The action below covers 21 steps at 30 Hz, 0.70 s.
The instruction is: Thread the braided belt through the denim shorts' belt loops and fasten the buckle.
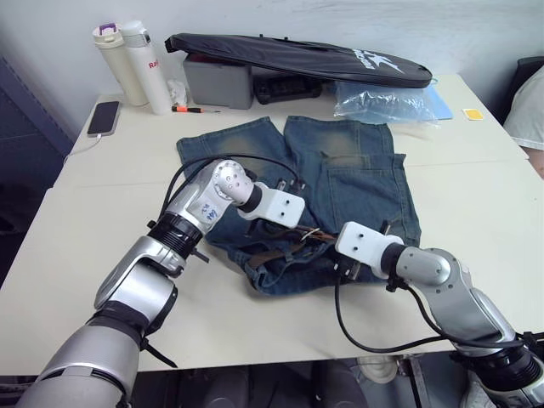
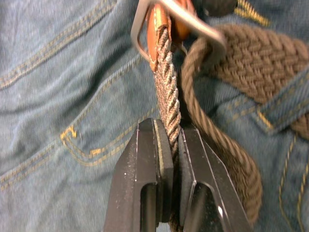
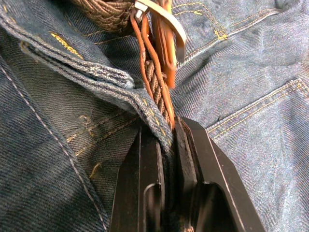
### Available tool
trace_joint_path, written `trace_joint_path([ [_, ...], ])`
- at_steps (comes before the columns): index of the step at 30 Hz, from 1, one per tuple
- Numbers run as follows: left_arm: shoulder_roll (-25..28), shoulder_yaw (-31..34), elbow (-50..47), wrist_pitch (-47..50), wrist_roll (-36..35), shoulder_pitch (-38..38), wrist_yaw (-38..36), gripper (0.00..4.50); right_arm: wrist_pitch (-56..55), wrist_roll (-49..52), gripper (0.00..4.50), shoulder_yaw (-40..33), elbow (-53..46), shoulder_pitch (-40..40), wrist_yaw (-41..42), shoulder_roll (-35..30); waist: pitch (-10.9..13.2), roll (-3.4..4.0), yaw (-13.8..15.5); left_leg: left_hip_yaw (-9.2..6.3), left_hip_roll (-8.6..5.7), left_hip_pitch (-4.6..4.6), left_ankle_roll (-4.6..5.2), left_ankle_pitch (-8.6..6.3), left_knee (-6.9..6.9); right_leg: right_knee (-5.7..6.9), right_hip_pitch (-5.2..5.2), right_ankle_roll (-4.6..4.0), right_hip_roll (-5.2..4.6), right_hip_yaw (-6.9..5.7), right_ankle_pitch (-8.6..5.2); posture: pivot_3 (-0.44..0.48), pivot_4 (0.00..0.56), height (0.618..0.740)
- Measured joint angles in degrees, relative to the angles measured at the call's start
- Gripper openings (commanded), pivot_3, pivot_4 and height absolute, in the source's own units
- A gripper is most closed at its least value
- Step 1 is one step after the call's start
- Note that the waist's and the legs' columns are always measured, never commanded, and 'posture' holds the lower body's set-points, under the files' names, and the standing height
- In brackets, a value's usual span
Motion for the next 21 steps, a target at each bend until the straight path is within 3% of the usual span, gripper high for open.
trace_joint_path([
  [8, -2.3, 1.8, -0.8, 7.5, -1.0, 0.0, -3.1, 0.0, 1.2, 0.1, 0.01, 0.0, -0.5, -0.4, 0.3, 0.4, 0.0, 0.0, 0.0, 0.0, 0.0, 0.0, 0.02, 0.0, 0.01, 0.01, 0.0, 0.0, 0.0, 0.0, 0.0, 0.0, 0.15, 0.74],
  [15, -4.4, 4.7, -5.5, 25.2, -3.4, 1.4, -6.5, 0.0, 1.5, 0.1, 0.01, -0.5, -1.1, -0.5, 0.4, 0.7, 0.0, 0.0, -0.1, 0.0, 0.0, 0.0, 0.05, -0.01, 0.01, 0.03, -0.01, 0.0, 0.01, 0.0, 0.0, 0.0, 0.15, 0.74],
  [21, -4.6, 4.7, -6.7, 27.6, -3.5, 1.5, -6.5, 0.0, 1.6, 0.1, 0.01, -0.7, -1.1, -0.7, 0.6, 0.8, 0.0, 0.0, 0.0, 0.0, 0.0, 0.0, 0.05, -0.01, 0.01, 0.03, -0.01, 0.0, 0.0, 0.01, 0.0, 0.0, 0.15, 0.74],
])
